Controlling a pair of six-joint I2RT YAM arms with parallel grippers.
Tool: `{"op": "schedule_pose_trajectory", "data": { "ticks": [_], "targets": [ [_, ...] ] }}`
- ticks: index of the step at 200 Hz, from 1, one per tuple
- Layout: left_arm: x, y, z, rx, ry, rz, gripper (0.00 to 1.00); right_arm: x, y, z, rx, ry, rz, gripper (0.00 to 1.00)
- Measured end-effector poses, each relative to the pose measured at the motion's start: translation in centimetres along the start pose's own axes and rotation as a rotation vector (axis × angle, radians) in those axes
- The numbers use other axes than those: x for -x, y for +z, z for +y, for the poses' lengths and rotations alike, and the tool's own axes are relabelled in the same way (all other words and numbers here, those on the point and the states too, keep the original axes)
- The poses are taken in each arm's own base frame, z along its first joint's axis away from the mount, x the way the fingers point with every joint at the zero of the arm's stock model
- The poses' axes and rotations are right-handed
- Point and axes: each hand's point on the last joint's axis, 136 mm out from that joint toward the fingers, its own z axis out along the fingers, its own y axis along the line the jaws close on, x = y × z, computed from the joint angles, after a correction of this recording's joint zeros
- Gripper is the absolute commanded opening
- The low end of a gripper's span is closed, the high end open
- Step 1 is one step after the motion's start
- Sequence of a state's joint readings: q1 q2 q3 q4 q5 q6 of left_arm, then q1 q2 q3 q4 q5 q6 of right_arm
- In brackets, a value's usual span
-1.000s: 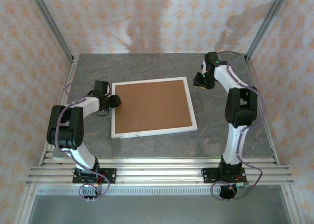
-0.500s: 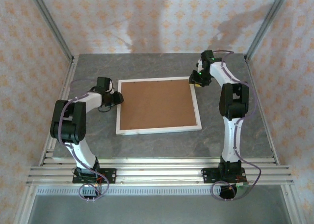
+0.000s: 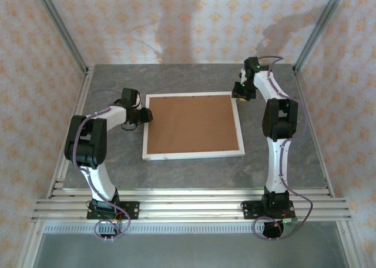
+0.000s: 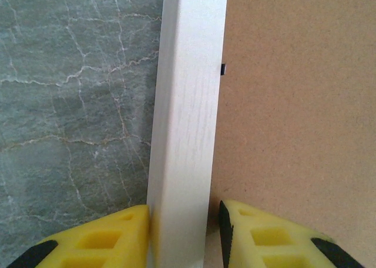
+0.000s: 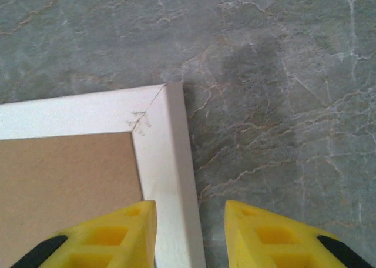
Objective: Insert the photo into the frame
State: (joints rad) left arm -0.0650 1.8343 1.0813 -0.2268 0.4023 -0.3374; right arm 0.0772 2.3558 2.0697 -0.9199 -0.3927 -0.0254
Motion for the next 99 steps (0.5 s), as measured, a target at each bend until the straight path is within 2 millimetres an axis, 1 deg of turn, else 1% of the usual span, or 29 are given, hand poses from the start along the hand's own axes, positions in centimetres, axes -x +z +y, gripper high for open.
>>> {"op": "schedule_pose_trajectory", "data": {
  "ticks": [16,38,99],
  "targets": [
    [0.0,0.0,0.0,0.002,-0.001,0.003,0.34,-0.1,0.8,-0.1,0.002,0.004,0.016,0.35],
    [0.1,-0.1,0.0,0.005,-0.002,0.008,0.35,0.3,0.8,0.2,0.014,0.001,0.009,0.35],
    [0.1,0.0,0.0,0.011,-0.005,0.022,0.35,0.0,1.2,0.5,0.032,-0.002,0.022,0.38]
  ]
}}
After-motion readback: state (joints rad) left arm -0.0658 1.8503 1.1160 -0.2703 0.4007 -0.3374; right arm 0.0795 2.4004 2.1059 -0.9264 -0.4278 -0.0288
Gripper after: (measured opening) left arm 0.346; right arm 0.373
